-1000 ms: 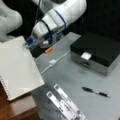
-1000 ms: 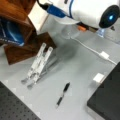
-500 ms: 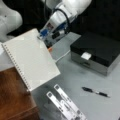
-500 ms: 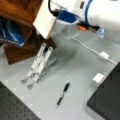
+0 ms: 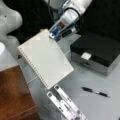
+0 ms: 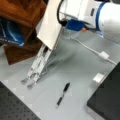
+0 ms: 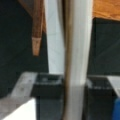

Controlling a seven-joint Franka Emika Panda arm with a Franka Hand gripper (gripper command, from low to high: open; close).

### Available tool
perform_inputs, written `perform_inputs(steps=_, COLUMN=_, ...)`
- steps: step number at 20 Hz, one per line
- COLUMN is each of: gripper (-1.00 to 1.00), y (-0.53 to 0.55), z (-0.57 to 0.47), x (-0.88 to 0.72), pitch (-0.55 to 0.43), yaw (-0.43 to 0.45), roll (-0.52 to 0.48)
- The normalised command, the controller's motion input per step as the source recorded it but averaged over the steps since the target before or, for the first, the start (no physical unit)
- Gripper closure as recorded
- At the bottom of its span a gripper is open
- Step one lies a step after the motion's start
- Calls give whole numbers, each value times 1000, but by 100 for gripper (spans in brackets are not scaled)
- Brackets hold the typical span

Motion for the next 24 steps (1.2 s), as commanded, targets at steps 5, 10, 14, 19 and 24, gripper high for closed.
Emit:
perform_inputs(steps=5, gripper=100, y=184, z=-364, x=236, pitch=-96, yaw=-89, roll=-49)
perform_inputs(steps=10, gripper=100, y=125, z=-262, x=286, pitch=-78, yaw=-43, roll=-246)
perform_inputs(steps=14, gripper=100, y=46, z=-139, x=265, pitch=-80, yaw=-51, roll=-315)
perform_inputs(steps=19, gripper=100, y=-22, z=-117, x=261, pitch=-110, yaw=-96, roll=-304)
perform_inputs(steps=24, gripper=100, y=-21, z=-92, x=261, pitch=-95, yaw=-96, roll=-313)
